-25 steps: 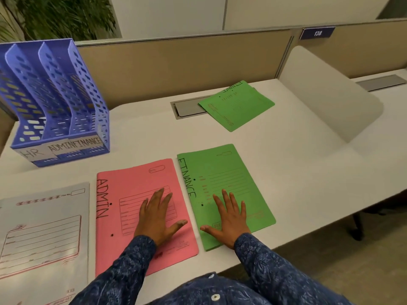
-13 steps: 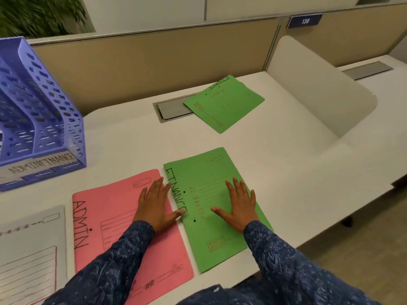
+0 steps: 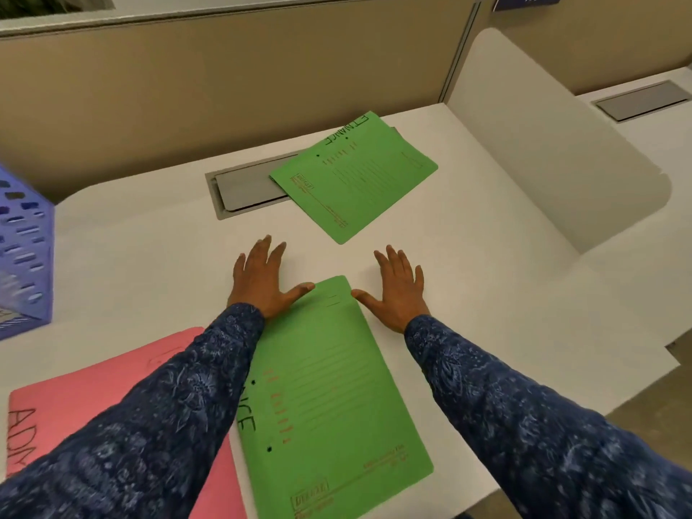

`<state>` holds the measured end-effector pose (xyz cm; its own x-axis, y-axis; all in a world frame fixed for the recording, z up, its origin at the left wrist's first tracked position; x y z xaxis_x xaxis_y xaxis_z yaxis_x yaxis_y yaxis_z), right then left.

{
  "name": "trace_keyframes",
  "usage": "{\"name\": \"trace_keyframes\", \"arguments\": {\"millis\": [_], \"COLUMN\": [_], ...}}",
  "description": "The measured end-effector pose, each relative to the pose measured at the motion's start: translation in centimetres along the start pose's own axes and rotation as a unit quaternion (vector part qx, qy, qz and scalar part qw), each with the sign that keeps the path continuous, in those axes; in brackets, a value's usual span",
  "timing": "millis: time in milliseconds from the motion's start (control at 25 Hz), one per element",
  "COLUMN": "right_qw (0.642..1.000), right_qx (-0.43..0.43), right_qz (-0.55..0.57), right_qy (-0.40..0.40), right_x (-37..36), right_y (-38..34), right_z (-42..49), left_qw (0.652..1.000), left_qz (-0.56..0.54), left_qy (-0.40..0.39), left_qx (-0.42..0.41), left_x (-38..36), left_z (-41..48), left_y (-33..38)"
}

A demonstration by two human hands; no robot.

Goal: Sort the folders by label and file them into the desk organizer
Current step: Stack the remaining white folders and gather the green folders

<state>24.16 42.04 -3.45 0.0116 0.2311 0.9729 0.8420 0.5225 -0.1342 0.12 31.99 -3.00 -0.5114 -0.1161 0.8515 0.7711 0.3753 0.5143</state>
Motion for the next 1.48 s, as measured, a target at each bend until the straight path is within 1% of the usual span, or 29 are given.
{"name": "trace_keyframes", "arguments": {"millis": [200,320,400,480,600,800,920,1000,1040,1080,1160,1200,1280,1360,1400,1480], "right_qw": [1.0,0.999,1.0,0.999,0.999,0.998,0.998,0.998,0.998,0.998,0.998,0.999,0.999,0.995,0.989,0.962], "right_qx": [-0.01,-0.012,-0.011,-0.017,-0.023,-0.019,-0.023,-0.022,-0.021,-0.02,-0.013,-0.009,-0.007,-0.023,-0.039,-0.068], "right_qz": [0.019,0.031,0.026,0.032,0.017,-0.039,-0.03,-0.023,-0.019,-0.017,-0.007,0.003,0.03,0.09,0.144,0.263], "right_qy": [-0.016,-0.01,-0.006,0.001,0.024,0.054,0.052,0.052,0.054,0.055,0.054,0.052,0.043,0.026,0.022,0.026], "right_x": [-0.8,-0.9,-1.1,-1.3,-1.9,-2.9,-3.2,-3.1,-3.1,-3.0,-2.6,-2.3,-1.6,-0.5,0.1,1.3], "right_y": [1.3,1.1,0.9,0.6,0.3,0.6,0.7,0.9,1.0,1.0,1.1,1.2,1.5,2.1,2.3,2.6], "right_z": [4.9,7.4,8.8,10.1,11.1,11.2,11.4,11.5,11.4,11.4,11.2,11.1,11.0,10.6,10.3,9.6], "left_qw": [1.0,1.0,0.999,0.997,0.997,0.995,0.989,0.974,0.961,0.944,0.907,0.891,0.861,0.839,0.833,0.819], "left_qz": [0.004,0.006,-0.021,-0.052,-0.055,-0.072,-0.12,-0.198,-0.248,-0.3,-0.387,-0.417,-0.47,-0.507,-0.517,-0.54], "left_qy": [0.002,0.008,0.026,0.053,0.045,0.04,0.051,0.072,0.077,0.071,0.034,0.019,0.02,0.024,0.02,0.01], "left_qx": [-0.015,-0.03,-0.02,0.011,0.036,0.06,0.071,0.082,0.099,0.12,0.161,0.175,0.195,0.198,0.197,0.194], "left_x": [0.2,0.6,1.2,1.9,2.5,2.4,2.6,3.5,3.9,4.2,4.4,4.4,4.7,5.0,5.1,5.3], "left_z": [8.9,14.1,17.2,19.8,22.4,23.9,24.2,24.5,24.6,24.6,24.2,23.8,22.9,21.6,20.8,19.0], "left_y": [0.3,0.5,0.3,-0.5,-1.6,-2.1,-1.7,-1.5,-1.5,-1.5,-1.4,-1.3,-1.3,-1.2,-1.1,-0.6]}}
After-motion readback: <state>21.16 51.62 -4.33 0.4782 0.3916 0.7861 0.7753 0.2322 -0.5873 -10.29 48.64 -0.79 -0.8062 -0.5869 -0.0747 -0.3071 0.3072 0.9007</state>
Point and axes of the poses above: each hand's wrist, its own z-axis towards the middle knuckle, its own x-axis out of the back of the hand, y = z × x, the point moved 3 cm from there along z, towards the middle knuckle, and after that the axes turned 13 degrees about -z, right-handed, at the moved point
